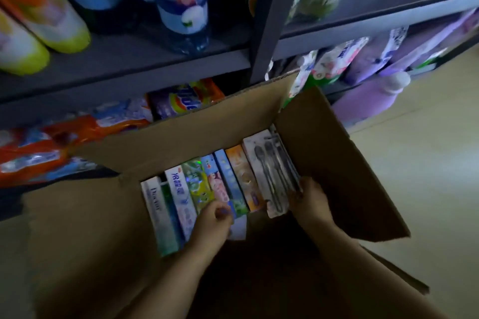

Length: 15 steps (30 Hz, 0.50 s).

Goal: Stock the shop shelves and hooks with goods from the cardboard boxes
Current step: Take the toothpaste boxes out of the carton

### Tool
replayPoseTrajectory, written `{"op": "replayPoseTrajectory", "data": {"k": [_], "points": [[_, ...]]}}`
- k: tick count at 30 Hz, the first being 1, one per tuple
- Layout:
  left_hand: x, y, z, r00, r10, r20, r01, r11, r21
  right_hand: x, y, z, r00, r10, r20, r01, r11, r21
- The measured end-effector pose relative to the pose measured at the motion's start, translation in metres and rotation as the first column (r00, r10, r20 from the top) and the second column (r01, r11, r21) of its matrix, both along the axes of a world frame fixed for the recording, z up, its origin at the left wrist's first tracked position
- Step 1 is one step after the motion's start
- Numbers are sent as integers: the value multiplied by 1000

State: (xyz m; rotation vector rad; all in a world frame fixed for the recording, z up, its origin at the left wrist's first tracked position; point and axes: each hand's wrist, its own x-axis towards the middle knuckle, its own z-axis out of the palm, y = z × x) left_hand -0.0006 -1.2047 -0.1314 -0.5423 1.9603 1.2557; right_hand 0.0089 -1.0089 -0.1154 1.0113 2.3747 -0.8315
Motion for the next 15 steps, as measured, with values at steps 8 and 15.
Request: {"op": "replayPoseTrajectory", "data": {"k": [8, 15], "points": [[-21, 79, -118, 999, 30, -23, -27, 991, 129, -7, 4, -136, 965, 253, -64, -189, 847, 497], [-27, 103, -144, 994, 101, 43, -109, 966, 233, -3, 14, -162, 982, 62, -179, 4, 939, 343]]}}
